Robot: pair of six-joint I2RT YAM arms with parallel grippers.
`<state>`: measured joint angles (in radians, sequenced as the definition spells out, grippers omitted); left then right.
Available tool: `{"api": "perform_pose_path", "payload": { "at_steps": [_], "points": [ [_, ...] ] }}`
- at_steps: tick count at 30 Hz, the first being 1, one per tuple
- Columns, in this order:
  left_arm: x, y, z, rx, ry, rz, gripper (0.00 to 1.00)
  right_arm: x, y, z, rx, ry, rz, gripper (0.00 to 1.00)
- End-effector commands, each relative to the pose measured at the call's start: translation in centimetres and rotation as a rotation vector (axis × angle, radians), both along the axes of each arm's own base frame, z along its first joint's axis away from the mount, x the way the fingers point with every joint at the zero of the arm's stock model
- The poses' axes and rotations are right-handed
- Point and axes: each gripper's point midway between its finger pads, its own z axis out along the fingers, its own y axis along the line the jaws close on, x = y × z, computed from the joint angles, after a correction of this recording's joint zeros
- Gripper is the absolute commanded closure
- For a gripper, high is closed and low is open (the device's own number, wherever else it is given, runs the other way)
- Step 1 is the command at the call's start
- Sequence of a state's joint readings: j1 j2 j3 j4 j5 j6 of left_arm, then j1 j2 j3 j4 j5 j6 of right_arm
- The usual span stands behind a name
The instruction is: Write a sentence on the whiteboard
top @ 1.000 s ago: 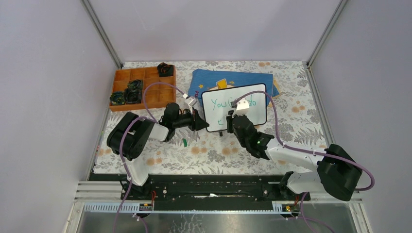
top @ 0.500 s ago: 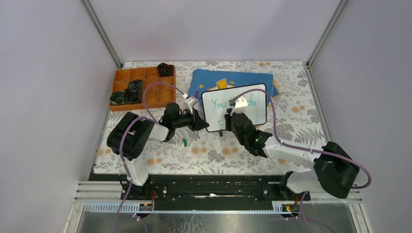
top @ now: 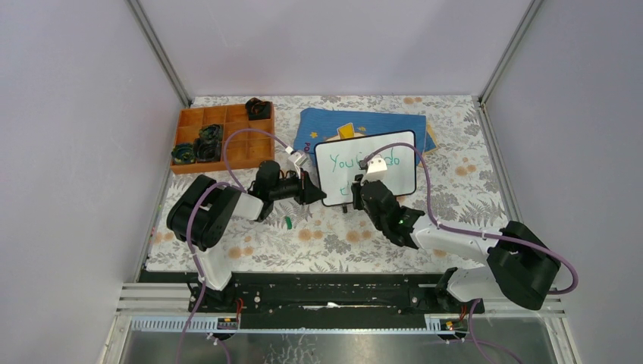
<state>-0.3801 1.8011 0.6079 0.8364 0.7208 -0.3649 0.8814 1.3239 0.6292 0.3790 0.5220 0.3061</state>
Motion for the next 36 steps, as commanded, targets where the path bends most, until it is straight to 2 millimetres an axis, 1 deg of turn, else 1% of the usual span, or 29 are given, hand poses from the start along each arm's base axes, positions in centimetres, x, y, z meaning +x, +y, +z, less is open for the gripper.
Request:
{"api": "perform_pose_path", "payload": {
  "at_steps": [1, 7, 13, 17, 21, 27, 36],
  "points": [
    [1.1, 0.5, -0.2, 0.041, -0.028, 0.042, 0.75, -0.5, -0.3, -0.6, 0.030, 0.016, -0.001, 1.00],
    [1.1, 0.5, -0.3, 0.039, -0.023, 0.040, 0.75, -1.2, -0.7, -1.8, 0.020, 0.048, 0.006, 1.00],
    [1.1, 0.4, -0.3, 0.040, -0.025, 0.040, 0.75, -1.2, -0.8, -2.3, 0.013, 0.059, 0.002, 1.00],
    [1.1, 0.5, -0.3, 0.039, -0.023, 0.040, 0.75, -0.9, -0.6, -1.7, 0.023, 0.048, -0.004, 1.00],
    [1.1, 0.4, -0.4, 0.040, -0.023, 0.038, 0.75, -0.2, -0.4, -0.4, 0.026, 0.018, -0.016, 1.00],
    [1.0, 0.4, -0.4, 0.041, -0.023, 0.038, 0.75, 0.7, -0.3, 0.9, 0.017, -0.008, -0.037, 1.00],
    [1.0, 0.4, -0.4, 0.044, -0.023, 0.038, 0.75, 1.3, -1.1, 1.2, 0.010, -0.011, -0.062, 1.00]
  ]
}}
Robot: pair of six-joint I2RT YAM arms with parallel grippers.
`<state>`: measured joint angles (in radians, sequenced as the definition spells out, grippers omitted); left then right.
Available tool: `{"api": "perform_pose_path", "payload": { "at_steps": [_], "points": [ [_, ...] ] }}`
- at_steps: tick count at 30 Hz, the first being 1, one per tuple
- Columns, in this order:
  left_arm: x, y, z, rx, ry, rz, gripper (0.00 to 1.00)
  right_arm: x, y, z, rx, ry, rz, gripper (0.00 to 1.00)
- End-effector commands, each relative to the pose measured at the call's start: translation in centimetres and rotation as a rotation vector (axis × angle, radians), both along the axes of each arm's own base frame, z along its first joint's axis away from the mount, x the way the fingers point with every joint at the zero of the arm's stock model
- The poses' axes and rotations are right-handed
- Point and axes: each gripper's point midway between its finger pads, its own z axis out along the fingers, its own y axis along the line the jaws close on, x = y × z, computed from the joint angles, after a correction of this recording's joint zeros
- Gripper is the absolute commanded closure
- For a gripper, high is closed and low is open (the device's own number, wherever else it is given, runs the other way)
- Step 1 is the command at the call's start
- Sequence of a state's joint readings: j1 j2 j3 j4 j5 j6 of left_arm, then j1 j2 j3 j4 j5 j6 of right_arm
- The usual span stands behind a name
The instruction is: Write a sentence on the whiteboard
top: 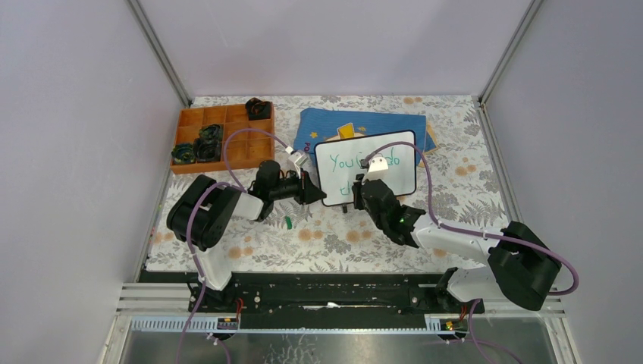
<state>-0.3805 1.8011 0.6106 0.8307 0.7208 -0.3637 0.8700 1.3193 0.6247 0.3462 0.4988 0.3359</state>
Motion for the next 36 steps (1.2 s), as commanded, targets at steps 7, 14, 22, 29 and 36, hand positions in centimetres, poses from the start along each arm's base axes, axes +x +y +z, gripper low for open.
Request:
{"api": "perform_pose_path", "payload": {
  "at_steps": [7, 14, 22, 29, 36],
  "points": [
    [1.0, 0.4, -0.4, 0.044, -0.028, 0.039, 0.75, 1.6, -2.0, 1.7, -0.006, -0.042, -0.086, 1.00],
    [1.0, 0.4, -0.3, 0.044, -0.028, 0.038, 0.75, 0.9, -2.6, 0.8, -0.013, -0.030, -0.079, 1.00],
    [0.9, 0.3, -0.5, 0.044, -0.023, 0.034, 0.75, 0.7, -2.2, 0.2, -0.011, -0.008, -0.057, 1.00],
    [0.9, 0.3, -0.4, 0.043, -0.026, 0.036, 0.75, 0.4, -2.2, -0.8, -0.029, 0.024, -0.048, 1.00],
    [0.9, 0.3, -0.4, 0.043, -0.026, 0.034, 0.75, 0.1, -2.4, -1.1, -0.036, 0.036, -0.049, 1.00]
  ]
}}
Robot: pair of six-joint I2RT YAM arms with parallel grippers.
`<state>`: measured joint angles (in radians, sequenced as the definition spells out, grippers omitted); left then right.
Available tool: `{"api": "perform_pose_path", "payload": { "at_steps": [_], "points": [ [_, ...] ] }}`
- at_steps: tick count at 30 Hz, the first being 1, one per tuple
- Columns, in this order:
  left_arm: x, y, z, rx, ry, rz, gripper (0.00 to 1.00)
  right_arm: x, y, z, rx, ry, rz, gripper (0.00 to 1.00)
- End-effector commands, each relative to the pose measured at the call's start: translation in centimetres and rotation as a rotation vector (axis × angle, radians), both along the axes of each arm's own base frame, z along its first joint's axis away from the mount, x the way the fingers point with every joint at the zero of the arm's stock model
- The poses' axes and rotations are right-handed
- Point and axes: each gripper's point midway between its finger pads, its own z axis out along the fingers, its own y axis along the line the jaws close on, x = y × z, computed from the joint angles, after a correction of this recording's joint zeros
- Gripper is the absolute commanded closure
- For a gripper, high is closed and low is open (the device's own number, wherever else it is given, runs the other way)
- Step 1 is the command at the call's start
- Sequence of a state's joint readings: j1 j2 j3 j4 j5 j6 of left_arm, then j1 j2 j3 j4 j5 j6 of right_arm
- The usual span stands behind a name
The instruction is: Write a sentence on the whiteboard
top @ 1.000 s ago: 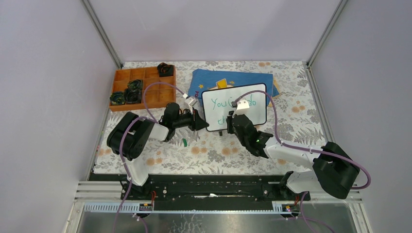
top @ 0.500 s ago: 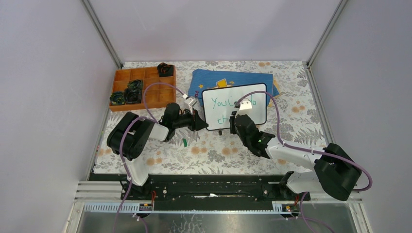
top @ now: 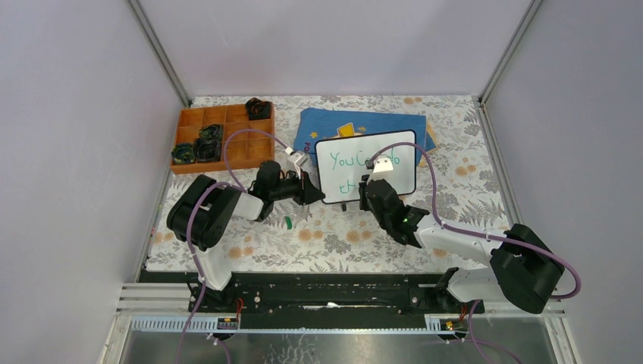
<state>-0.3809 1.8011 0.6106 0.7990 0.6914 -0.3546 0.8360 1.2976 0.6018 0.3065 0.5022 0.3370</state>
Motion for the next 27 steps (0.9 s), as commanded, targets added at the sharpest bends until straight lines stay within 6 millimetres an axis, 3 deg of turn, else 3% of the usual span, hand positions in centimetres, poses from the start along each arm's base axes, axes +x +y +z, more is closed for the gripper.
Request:
{"api": "perform_pose_path", "payload": {
  "at_steps": [1, 6, 16, 27],
  "points": [
    [0.7, 0.0, 0.3, 0.018, -0.043, 0.010, 0.75, 0.1, -0.5, -0.1, -0.005, 0.009, -0.011, 1.00],
    [0.8, -0.1, 0.4, 0.016, -0.047, 0.008, 0.75, 0.0, -0.5, 0.2, -0.006, 0.007, -0.009, 1.00],
    [0.8, -0.1, 0.5, 0.014, -0.047, 0.007, 0.75, 0.3, -0.6, 4.5, 0.051, -0.082, -0.006, 1.00],
    [0.8, -0.1, 0.5, 0.014, -0.046, 0.008, 0.75, 1.5, -0.7, 5.6, 0.061, -0.118, -0.043, 1.00]
  ]
}}
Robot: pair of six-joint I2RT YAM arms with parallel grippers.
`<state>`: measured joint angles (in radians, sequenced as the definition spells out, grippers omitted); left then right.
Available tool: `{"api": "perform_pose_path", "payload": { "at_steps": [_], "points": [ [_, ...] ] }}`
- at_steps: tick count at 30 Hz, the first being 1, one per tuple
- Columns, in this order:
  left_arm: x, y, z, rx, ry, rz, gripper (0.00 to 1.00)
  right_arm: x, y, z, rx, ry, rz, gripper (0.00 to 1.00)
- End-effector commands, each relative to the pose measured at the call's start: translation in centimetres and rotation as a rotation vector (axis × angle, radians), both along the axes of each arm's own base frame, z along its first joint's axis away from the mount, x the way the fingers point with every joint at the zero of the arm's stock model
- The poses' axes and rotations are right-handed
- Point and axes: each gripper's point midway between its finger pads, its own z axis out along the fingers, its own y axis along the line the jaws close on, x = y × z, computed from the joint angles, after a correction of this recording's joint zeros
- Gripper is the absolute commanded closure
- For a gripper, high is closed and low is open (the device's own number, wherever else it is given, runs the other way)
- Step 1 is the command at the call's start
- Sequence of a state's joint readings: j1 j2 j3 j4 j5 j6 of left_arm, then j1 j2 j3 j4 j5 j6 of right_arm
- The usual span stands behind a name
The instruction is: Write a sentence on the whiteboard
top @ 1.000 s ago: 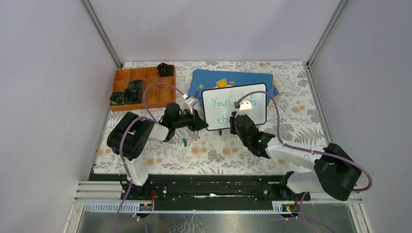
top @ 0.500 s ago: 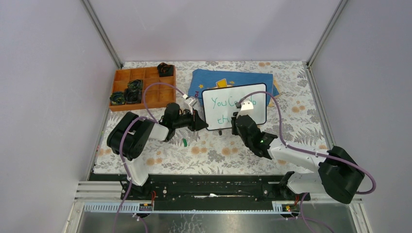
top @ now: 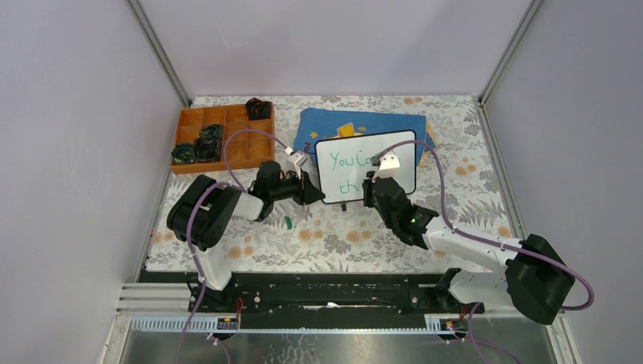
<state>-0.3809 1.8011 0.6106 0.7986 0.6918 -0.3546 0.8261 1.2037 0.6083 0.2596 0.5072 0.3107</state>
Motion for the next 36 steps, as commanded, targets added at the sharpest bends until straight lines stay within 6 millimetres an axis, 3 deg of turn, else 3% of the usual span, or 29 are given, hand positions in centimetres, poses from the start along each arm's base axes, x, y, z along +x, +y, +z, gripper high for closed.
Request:
{"api": "perform_pose_path", "payload": {
  "at_steps": [1, 21, 36],
  "points": [
    [0.8, -0.1, 0.5, 0.014, -0.045, 0.008, 0.75, 1.8, 0.3, 3.0, 0.048, -0.075, -0.040, 1.00],
    [0.8, -0.1, 0.3, 0.018, -0.043, 0.008, 0.75, 2.7, -0.2, 1.5, 0.042, -0.042, -0.057, 1.00],
    [0.8, -0.1, 0.3, 0.018, -0.042, 0.010, 0.75, 1.0, -1.6, 1.5, 0.058, -0.040, -0.054, 1.00]
  ]
}}
